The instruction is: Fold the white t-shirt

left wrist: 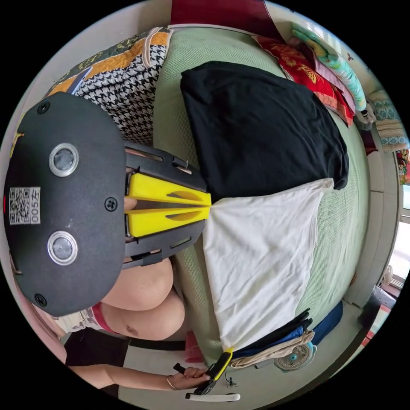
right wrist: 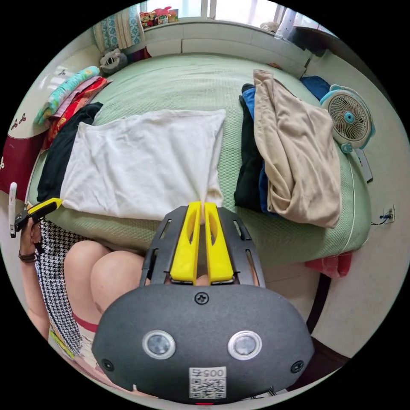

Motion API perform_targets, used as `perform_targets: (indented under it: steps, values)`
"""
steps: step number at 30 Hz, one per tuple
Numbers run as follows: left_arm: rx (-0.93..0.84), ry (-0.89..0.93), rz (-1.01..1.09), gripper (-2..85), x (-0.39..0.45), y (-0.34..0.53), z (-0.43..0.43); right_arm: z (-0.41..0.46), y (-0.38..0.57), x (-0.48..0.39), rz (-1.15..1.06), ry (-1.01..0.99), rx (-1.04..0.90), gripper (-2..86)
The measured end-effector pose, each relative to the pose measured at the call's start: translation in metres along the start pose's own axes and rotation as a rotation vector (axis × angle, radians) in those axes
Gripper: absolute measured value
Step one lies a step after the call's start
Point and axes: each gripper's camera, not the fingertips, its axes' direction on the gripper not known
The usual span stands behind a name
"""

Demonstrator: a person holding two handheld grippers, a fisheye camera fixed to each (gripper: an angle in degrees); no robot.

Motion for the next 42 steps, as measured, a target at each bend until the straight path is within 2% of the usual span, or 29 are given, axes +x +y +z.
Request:
perform_targets:
  steps: [5,8,11,14,18,22,26,30,33,36,42]
  values:
    - [0.0,-0.012,-0.034,0.2,0.001,0.007,0.016,0.025,0.025,0.018,0.06,-0.036,-0.033,-1.2]
    - [0.039,-0.008,-0.041,0.8,0.006,0.016,0.013,0.032,0.04,0.022,0.102,0.02,-0.034,-0.5]
    - [0.087,0.071,-0.026,3.1,0.014,0.027,0.014,0.018,0.06,0.024,0.106,-0.069,0.04,1.9]
    - [0.101,0.044,0.003,5.5,0.029,0.027,0.029,0.017,0.072,0.019,0.082,-0.103,0.078,3.8]
    - [0.037,0.042,-0.109,4.6,0.029,0.017,0.063,0.044,0.075,0.017,0.105,-0.083,0.038,3.6]
    - [0.049,0.014,-0.135,3.6,0.041,0.027,0.058,0.067,0.087,0.023,0.149,-0.064,-0.007,3.1]
    - [0.171,0.086,0.024,4.8,0.098,0.041,0.017,0.056,0.112,0.035,0.147,-0.1,0.022,3.8]
    - [0.177,0.144,0.297,8.4,0.205,0.035,0.008,0.033,0.139,0.054,0.165,-0.115,0.075,5.2]
    - [0.161,0.193,0.423,9.4,0.279,0.03,0.016,0.013,0.154,0.067,0.176,-0.1,0.116,5.5]
    - [0.128,0.22,0.475,9.9,0.337,0.024,0.031,-0.008,0.169,0.08,0.182,-0.085,0.151,5.8]
    - [0.063,0.198,0.474,12.4,0.397,0.01,0.078,-0.032,0.194,0.107,0.19,-0.062,0.173,8.0]
